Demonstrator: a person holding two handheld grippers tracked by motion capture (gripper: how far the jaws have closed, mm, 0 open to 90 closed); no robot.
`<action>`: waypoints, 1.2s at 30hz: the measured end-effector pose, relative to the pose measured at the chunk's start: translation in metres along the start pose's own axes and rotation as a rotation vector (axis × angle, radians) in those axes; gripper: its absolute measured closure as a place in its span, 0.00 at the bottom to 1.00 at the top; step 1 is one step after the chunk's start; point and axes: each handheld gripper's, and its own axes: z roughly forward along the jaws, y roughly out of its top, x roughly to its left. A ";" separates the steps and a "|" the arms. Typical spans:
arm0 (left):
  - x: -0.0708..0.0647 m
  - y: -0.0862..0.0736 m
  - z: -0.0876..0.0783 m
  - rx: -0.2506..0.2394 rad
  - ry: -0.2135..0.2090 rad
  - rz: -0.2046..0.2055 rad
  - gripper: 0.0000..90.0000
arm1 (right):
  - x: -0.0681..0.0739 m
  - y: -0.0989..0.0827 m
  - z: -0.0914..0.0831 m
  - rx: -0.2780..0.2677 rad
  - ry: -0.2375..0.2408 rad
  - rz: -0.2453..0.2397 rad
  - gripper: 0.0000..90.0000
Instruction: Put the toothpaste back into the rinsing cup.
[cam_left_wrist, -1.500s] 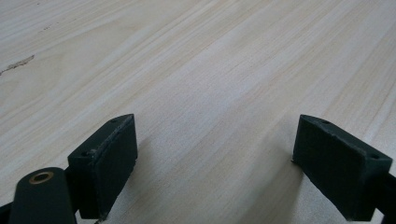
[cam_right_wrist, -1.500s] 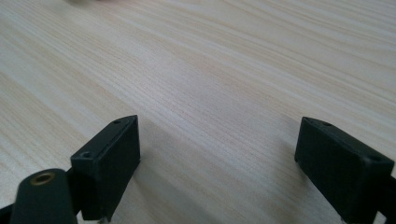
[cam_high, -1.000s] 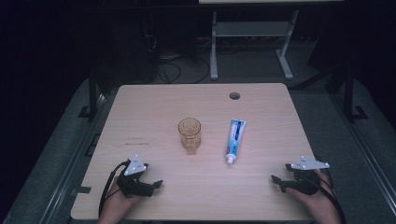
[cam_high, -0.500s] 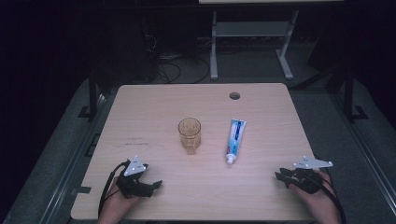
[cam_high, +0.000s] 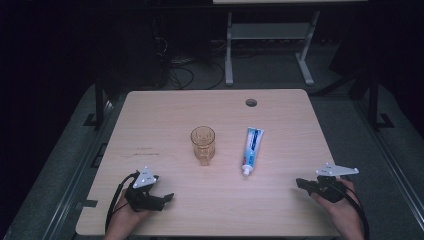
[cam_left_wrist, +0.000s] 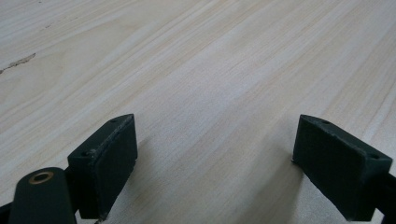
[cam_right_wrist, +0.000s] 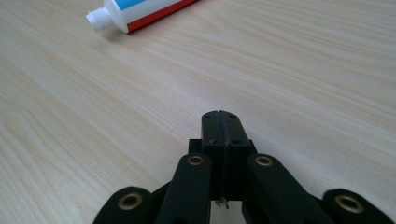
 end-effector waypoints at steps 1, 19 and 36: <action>0.000 0.000 0.000 0.000 0.000 0.000 0.15 | 0.001 0.003 0.001 0.000 0.006 -0.002 1.00; 0.000 0.000 0.000 -0.004 0.001 -0.003 0.15 | 0.004 0.029 0.008 -0.022 0.053 -0.013 1.00; 0.000 0.000 0.000 -0.004 0.000 -0.002 0.15 | 0.008 0.049 0.019 -0.041 0.080 -0.022 1.00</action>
